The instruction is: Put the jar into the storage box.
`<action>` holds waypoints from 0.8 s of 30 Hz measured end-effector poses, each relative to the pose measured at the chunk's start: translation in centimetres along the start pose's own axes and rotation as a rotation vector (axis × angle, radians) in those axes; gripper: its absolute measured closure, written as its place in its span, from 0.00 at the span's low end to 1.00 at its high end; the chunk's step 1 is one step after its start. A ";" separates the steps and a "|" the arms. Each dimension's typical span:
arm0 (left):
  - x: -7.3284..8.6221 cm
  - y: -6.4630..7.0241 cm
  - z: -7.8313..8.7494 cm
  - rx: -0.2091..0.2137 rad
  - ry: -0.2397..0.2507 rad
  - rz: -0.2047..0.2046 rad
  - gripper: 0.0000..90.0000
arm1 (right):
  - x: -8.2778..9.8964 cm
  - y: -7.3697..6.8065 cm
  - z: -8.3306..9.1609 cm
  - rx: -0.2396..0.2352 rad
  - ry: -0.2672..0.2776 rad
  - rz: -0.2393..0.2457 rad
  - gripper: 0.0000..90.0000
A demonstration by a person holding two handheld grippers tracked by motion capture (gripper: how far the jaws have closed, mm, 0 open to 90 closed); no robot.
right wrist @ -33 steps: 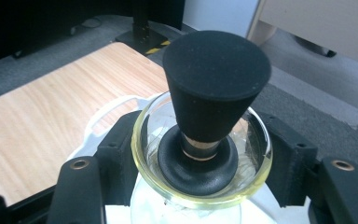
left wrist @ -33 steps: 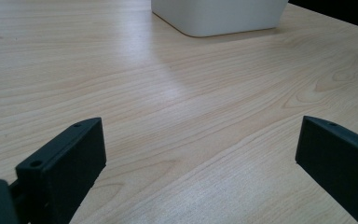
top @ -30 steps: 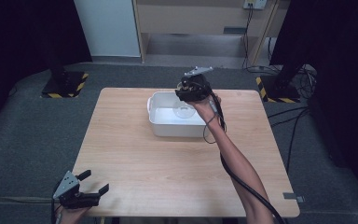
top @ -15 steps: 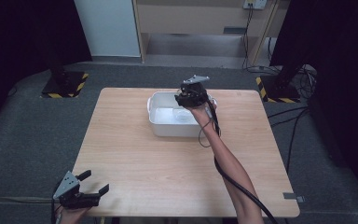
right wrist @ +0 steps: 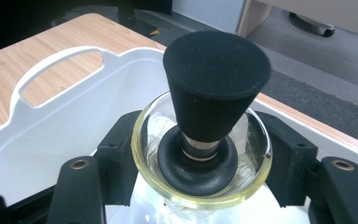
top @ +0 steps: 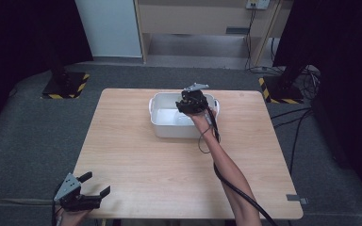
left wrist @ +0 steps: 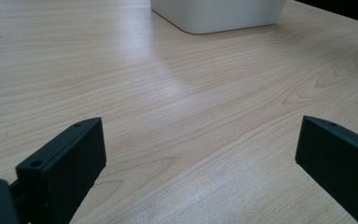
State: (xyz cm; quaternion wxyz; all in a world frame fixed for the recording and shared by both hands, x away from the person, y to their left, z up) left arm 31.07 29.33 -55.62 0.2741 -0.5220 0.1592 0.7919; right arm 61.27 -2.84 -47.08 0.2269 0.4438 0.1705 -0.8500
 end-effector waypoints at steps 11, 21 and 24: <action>0.0 0.1 -0.1 0.001 -0.004 -0.008 0.00 | 0.5 0.2 -0.2 -0.011 -0.011 -0.018 0.41; 0.0 0.2 -0.1 0.001 -0.007 -0.013 0.00 | 0.4 0.2 0.0 0.004 -0.001 -0.024 0.35; 0.0 0.2 -0.1 0.003 -0.008 -0.013 0.00 | 0.1 0.3 0.5 0.018 0.015 -0.041 0.28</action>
Point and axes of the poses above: each handheld gripper's, and its own axes: z roughly backward along the jaws, x roughly out of its underside, y roughly to its right, the point moved 7 cm from there along -z, roughly forward along the jaws, and after that the axes turned 9 degrees about -z, right-handed, at the moved point
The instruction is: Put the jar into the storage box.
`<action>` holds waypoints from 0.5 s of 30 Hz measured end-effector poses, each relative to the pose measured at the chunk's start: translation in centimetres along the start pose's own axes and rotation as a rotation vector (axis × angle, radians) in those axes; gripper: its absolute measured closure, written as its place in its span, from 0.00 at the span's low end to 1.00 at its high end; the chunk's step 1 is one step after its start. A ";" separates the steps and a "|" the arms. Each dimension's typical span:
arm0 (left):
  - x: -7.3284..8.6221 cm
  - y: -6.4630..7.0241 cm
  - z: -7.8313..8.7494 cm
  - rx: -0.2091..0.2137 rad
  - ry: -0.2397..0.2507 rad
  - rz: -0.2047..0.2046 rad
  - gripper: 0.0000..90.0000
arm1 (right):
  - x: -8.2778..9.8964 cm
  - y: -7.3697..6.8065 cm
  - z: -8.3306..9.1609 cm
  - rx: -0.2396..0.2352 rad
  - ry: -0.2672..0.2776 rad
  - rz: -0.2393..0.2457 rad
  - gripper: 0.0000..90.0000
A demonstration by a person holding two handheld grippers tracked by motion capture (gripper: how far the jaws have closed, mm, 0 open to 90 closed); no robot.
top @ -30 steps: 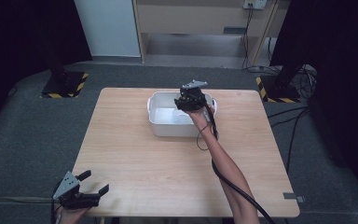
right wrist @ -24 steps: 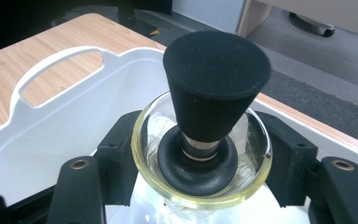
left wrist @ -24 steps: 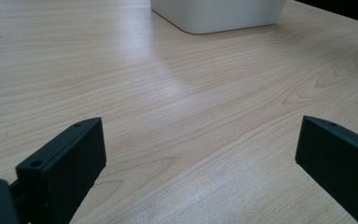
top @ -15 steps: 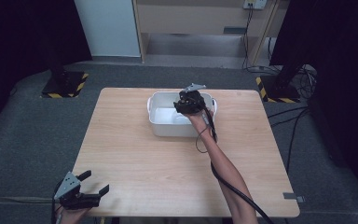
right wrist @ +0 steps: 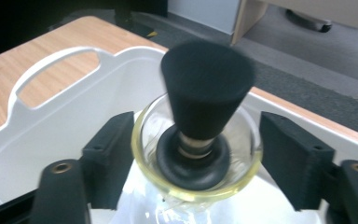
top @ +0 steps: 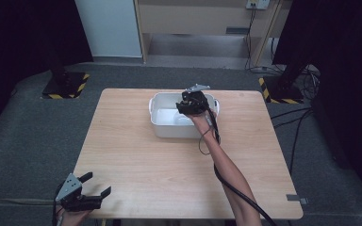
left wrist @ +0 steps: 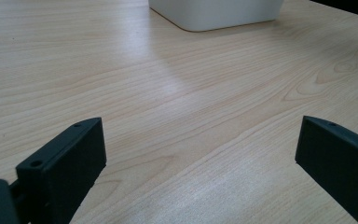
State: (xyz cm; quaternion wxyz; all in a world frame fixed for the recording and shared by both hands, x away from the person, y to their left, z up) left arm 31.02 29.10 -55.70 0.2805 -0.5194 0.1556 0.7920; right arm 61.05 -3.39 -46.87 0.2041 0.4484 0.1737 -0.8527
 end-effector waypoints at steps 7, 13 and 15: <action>-0.1 0.0 0.0 0.004 0.007 0.005 0.00 | -1.1 0.0 1.8 -0.044 -0.006 0.024 0.13; 0.0 0.0 0.0 0.003 0.004 0.003 0.00 | -1.9 -0.3 3.7 -0.044 0.006 0.072 0.12; 0.0 0.0 0.0 0.002 0.005 0.004 0.00 | -2.2 -0.4 4.4 -0.056 0.012 0.078 0.12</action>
Point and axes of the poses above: each handheld gripper's, and its own axes: z roughly backward along the jaws, x roughly out of its underside, y roughly to its right, the point moved 7 cm from there along -z, roughly forward along the jaws, and after that the axes turned 9 degrees about -z, right-handed, at the moved point
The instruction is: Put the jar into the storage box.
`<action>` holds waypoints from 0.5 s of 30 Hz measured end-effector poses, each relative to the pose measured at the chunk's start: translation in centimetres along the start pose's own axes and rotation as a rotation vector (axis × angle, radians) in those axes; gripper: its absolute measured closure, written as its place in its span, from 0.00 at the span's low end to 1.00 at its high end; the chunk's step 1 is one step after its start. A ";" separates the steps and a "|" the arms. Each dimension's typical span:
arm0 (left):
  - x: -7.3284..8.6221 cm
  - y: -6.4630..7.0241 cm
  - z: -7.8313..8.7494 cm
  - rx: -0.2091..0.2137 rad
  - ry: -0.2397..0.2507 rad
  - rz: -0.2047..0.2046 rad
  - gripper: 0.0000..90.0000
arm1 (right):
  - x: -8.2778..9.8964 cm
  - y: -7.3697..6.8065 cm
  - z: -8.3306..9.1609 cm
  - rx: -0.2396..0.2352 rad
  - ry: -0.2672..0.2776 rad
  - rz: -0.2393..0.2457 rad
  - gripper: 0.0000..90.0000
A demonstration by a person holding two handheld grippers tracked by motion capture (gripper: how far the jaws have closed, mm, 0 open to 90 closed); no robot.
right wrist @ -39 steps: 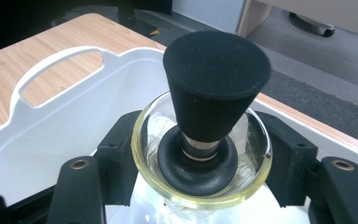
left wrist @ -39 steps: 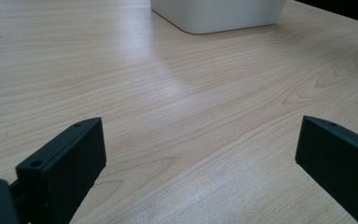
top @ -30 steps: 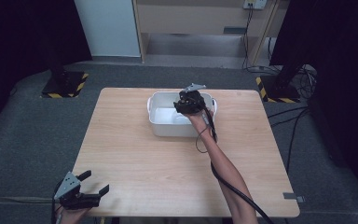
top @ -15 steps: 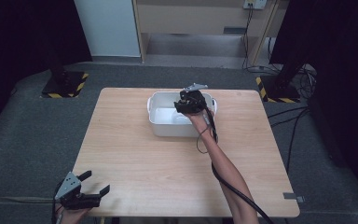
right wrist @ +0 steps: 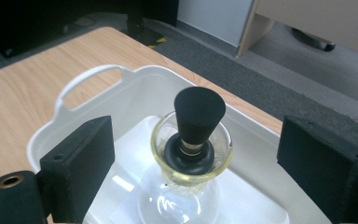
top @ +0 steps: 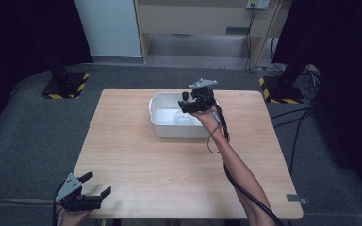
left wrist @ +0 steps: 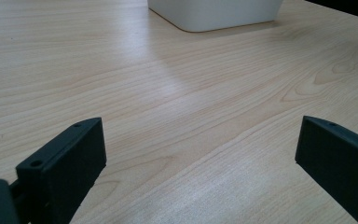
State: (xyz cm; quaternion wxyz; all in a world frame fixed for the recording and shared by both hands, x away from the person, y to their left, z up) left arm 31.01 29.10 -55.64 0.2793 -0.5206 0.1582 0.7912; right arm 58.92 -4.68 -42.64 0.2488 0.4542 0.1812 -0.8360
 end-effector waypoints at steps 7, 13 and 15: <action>0.0 -0.1 0.0 0.000 0.003 0.003 0.00 | -0.7 -0.6 2.4 -0.015 -0.001 0.044 0.12; 0.0 0.0 0.0 0.001 0.005 0.002 0.00 | -1.2 -1.3 5.0 -0.043 0.023 0.075 0.12; 0.0 0.0 0.0 0.002 0.005 0.002 0.00 | -1.1 -1.5 5.8 -0.053 0.033 0.085 0.12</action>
Point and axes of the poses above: each handheld gripper's, and its own axes: z roughly backward along the jaws, x roughly out of its underside, y roughly to its right, the point moved 7 cm from there along -z, roughly forward along the jaws, and after that the axes turned 9 degrees about -z, right-handed, at the moved point
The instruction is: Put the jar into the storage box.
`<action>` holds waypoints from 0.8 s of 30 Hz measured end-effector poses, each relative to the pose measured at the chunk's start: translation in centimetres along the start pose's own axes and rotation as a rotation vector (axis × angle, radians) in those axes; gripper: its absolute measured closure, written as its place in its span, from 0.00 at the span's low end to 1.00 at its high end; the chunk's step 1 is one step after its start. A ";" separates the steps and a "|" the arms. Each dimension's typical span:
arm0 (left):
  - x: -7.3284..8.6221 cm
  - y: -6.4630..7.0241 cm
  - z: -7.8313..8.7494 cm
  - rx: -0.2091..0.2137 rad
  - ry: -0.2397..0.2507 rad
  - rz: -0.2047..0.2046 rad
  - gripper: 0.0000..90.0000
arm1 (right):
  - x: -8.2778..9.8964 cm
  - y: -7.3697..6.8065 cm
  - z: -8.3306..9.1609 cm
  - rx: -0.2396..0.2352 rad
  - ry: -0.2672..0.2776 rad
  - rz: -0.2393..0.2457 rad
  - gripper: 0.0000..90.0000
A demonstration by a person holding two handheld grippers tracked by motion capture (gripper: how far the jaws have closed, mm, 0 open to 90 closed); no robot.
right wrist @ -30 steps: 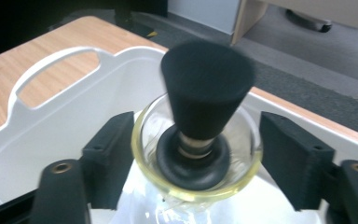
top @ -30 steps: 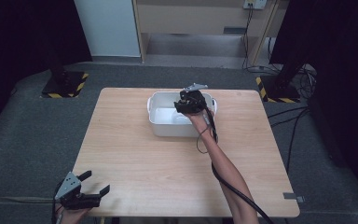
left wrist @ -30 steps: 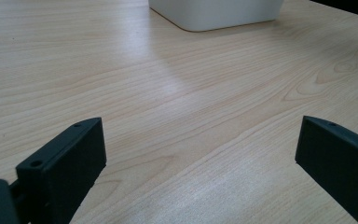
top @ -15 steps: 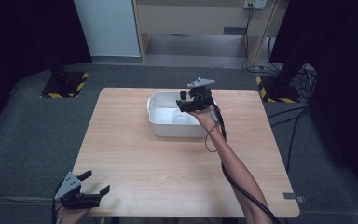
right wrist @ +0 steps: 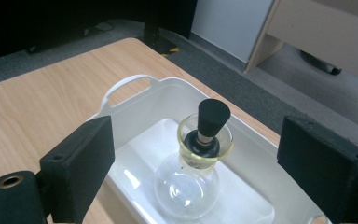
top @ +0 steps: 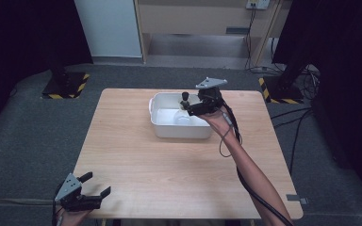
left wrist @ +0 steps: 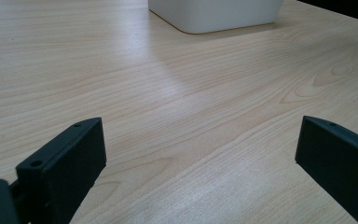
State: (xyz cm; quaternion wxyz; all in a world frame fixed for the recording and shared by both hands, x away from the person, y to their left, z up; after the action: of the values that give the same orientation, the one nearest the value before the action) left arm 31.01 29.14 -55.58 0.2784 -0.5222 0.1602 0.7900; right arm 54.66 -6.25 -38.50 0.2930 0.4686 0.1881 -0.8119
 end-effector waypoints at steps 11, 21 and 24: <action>0.0 0.0 0.0 -0.003 0.000 0.002 0.00 | 0.7 -1.2 3.7 -0.052 0.063 0.024 0.12; 0.0 0.0 0.1 -0.004 0.003 0.000 0.00 | 2.9 -1.1 6.9 -0.063 0.085 0.017 0.12; 0.0 0.0 0.1 -0.005 0.003 0.003 0.00 | 3.8 -0.7 7.9 -0.055 0.087 0.007 0.12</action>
State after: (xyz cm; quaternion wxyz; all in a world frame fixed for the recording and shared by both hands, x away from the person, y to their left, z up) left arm 30.95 29.22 -55.51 0.2758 -0.5238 0.1595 0.7901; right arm 47.59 -11.47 -37.94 0.3001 0.4961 0.2212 -0.7841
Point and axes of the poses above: each handheld gripper's, and its own axes: z roughly backward along the jaws, x roughly out of its underside, y roughly to its right, the point moved 7 cm from there along -z, roughly forward along the jaws, and after that the axes turned 9 degrees about -z, right-handed, at the moved point
